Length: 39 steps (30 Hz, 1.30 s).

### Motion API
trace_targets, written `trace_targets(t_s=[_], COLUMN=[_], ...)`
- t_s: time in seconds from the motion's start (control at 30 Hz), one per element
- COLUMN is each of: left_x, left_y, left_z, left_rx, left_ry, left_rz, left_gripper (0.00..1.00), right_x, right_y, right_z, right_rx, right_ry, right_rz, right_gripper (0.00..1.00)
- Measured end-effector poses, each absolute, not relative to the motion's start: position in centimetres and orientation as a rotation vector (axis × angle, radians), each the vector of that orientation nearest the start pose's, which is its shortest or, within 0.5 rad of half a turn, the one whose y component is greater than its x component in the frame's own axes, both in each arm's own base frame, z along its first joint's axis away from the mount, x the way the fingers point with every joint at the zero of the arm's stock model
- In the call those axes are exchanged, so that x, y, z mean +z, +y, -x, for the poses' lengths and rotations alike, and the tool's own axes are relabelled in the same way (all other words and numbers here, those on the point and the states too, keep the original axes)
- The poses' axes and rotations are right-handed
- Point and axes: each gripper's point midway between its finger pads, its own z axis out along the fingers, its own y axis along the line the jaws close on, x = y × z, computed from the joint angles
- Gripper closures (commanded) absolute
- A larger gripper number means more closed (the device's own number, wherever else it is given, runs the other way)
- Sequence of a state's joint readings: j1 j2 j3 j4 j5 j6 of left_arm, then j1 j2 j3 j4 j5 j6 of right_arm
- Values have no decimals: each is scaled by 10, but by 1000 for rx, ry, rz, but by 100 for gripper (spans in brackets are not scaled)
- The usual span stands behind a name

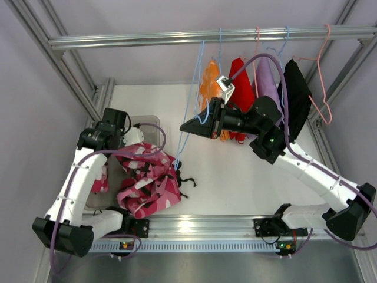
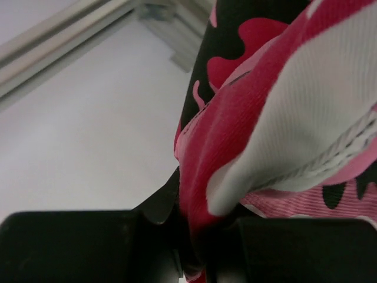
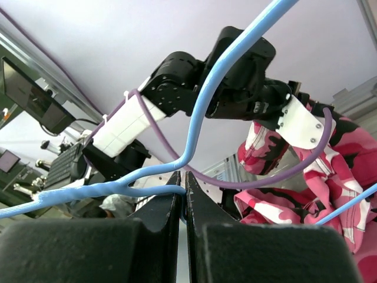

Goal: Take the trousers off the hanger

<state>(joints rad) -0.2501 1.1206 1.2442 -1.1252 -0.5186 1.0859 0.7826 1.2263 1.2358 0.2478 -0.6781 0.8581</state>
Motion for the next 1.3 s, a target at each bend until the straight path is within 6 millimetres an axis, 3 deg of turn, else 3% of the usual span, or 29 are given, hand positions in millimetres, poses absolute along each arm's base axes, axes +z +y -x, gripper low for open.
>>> trace_targets(t_s=[0.03,0.13,0.27,0.37,0.5,0.57,0.63,0.77,0.9,1.3], left_x=[248,230,221,235,278,298,302,276,238,177], left_y=[57,46,19,0,-17,-33,-54,-99,-118,-129], left_z=[-257,-249,-239,-241,-246,-247,-239,-195,-151,-132], left_rx=[920,725,458,282,80,-24,-147,-409,-590,-756], left_ry=[2253,2296,2276,2224,2103,2006,1939,1857,1911,2266], left_rz=[-1494,-1499,-1477,-1384,-1249,-1227,-1236,-1338,-1431,-1476], left_gripper=[51,19,8,7,6,4,1,1,1,1], right_x=[447,449,452,453,452,455,458,466,472,449], right_y=[353,351,347,345,339,334,328,310,293,284], right_z=[-165,-164,-164,-164,-165,-165,-162,-160,-165,-180], right_rx=[1760,1747,1733,1721,1686,1662,1638,1572,1502,1433], right_ry=[1506,1494,1476,1474,1483,1478,1464,1426,1404,1471], right_rz=[623,631,635,635,620,615,617,620,600,572], right_gripper=[100,100,100,100,100,100,100,100,100,100])
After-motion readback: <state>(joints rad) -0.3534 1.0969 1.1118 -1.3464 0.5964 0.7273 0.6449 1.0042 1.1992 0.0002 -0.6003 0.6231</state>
